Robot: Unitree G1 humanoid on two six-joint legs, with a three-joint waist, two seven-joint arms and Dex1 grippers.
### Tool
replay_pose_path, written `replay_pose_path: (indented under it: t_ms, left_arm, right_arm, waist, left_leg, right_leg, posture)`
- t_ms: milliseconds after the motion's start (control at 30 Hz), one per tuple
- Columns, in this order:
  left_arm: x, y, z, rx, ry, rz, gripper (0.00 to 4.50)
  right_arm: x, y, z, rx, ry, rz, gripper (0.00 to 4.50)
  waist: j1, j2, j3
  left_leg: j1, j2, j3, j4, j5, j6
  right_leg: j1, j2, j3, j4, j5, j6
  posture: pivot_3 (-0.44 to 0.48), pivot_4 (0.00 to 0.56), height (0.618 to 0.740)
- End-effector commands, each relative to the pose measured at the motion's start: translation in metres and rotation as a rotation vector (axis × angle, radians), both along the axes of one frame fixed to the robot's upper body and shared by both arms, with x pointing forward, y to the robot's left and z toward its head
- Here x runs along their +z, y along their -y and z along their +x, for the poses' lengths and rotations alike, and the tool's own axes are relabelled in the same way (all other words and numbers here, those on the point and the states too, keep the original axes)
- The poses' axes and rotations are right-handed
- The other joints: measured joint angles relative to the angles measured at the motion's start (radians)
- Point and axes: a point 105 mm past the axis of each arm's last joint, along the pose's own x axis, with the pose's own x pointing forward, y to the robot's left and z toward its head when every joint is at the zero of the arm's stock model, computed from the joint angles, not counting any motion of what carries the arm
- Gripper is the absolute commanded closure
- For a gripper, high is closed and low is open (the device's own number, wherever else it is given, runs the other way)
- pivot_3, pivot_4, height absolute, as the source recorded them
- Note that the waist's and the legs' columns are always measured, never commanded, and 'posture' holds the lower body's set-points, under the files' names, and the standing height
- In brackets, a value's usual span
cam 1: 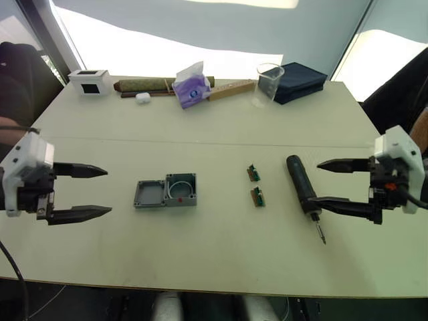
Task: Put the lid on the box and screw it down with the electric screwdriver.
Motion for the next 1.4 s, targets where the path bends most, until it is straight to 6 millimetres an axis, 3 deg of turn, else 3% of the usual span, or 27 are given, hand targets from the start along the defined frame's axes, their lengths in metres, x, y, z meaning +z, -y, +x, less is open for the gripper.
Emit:
replay_pose_path:
  t_ms: [33,233,433,700,833,967,1233,1400]
  left_arm:
    - [0.003,0.001,0.002,-0.007,0.027,0.015,0.05]
    - [0.001,0.003,0.009,-0.024,0.053,0.064,0.05]
    - [-0.006,0.023,0.024,-0.092,0.102,0.129,0.05]
    - [-0.04,0.076,0.053,-0.301,0.125,0.238,0.05]
    - [-0.052,0.089,0.063,-0.352,0.126,0.267,0.05]
    - [-0.081,0.102,0.075,-0.406,0.1,0.327,0.05]
    - [-0.104,0.116,0.084,-0.429,0.105,0.325,0.05]
    - [-0.109,0.124,0.087,-0.434,0.121,0.311,2.07]
  right_arm:
    - [0.008,-0.005,-0.002,0.014,0.041,0.001,0.0]
    - [0.007,-0.01,-0.002,0.013,0.047,0.0,0.0]
    - [0.003,-0.021,0.0,0.018,0.045,0.019,0.0]
    - [0.006,-0.032,0.002,0.023,0.058,0.043,0.0]
    - [0.005,-0.035,0.001,0.013,0.064,0.05,0.0]
    - [0.002,-0.038,-0.002,-0.006,0.068,0.065,0.0]
    - [0.001,-0.04,-0.002,-0.026,0.078,0.074,0.0]
    - [0.0,-0.04,-0.001,-0.036,0.085,0.075,0.0]
  waist:
    - [0.0,0.0,0.0]
    - [0.0,0.0,0.0]
    - [0.003,0.0,0.0]
    - [0.006,0.0,0.0]
    - [0.002,0.0,-0.001]
    - [0.007,0.0,-0.001]
    - [0.007,0.0,-0.001]
    - [0.007,0.0,-0.001]
  left_leg:
    - [0.0,0.0,0.0,0.0,0.0,0.0]
    - [0.0,0.0,0.0,0.0,0.0,0.0]
    - [0.0,0.0,0.0,0.001,0.0,0.0]
    - [-0.002,0.0,-0.001,0.003,0.0,0.0]
    - [-0.004,0.0,-0.002,0.004,0.0,0.0]
    - [-0.004,0.0,-0.003,0.005,0.0,0.0]
    - [-0.007,0.0,-0.004,0.014,-0.003,0.006]
    - [-0.007,0.0,-0.005,0.014,-0.003,0.006]
  right_leg:
    - [0.0,0.0,0.0,0.0,0.0,0.0]
    - [0.0,0.0,0.0,0.0,0.0,0.0]
    - [0.001,0.0,0.0,0.0,0.0,0.0]
    - [0.0,0.002,0.0,0.0,0.001,0.001]
    - [0.0,0.002,0.001,0.001,0.001,0.001]
    - [0.0,0.002,0.0,0.001,0.001,0.001]
    - [0.001,0.002,0.0,0.003,0.001,0.002]
    - [0.001,0.002,0.0,0.003,0.001,0.002]
  posture:
    - [0.0,0.15,0.721]
    - [0.0,0.15,0.721]
    - [0.0,0.15,0.721]
    - [0.0,0.15,0.721]
    - [0.0,0.15,0.721]
    - [0.0,0.15,0.721]
    - [0.0,0.15,0.721]
    - [0.0,0.15,0.721]
